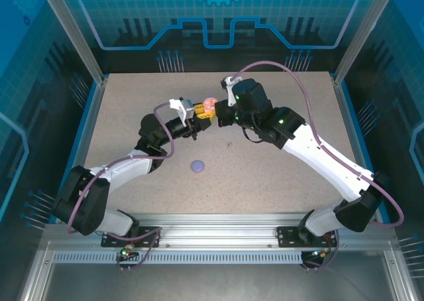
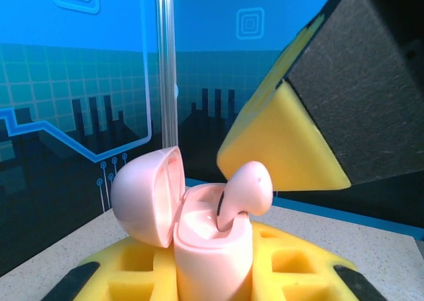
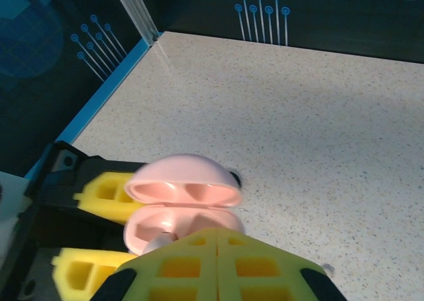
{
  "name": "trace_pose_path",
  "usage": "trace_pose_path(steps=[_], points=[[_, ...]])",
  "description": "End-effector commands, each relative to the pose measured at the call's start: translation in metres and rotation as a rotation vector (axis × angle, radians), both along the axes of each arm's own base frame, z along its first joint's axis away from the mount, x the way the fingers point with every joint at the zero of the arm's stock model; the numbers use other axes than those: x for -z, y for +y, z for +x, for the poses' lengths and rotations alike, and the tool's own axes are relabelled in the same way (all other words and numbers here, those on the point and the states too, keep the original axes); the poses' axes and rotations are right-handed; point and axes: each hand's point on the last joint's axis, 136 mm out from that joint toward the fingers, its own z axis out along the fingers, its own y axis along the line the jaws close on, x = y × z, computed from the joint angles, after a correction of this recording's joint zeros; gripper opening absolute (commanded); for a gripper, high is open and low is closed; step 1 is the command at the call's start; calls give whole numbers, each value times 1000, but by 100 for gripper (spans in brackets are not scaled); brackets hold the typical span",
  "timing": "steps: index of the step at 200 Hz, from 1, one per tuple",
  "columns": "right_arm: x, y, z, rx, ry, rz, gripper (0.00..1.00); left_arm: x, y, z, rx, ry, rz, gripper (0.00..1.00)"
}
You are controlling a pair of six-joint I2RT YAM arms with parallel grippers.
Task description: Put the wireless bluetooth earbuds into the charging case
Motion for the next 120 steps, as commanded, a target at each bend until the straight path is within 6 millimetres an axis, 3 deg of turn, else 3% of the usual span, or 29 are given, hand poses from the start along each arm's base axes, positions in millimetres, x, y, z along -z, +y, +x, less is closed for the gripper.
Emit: trace_pose_path(steps=[1, 120], points=[[-10, 16, -8, -52, -10, 12, 6, -25, -2, -12, 30, -80, -19, 0], [-21, 26, 3, -55, -13, 55, 7, -30, -2, -16, 45, -79, -23, 0]])
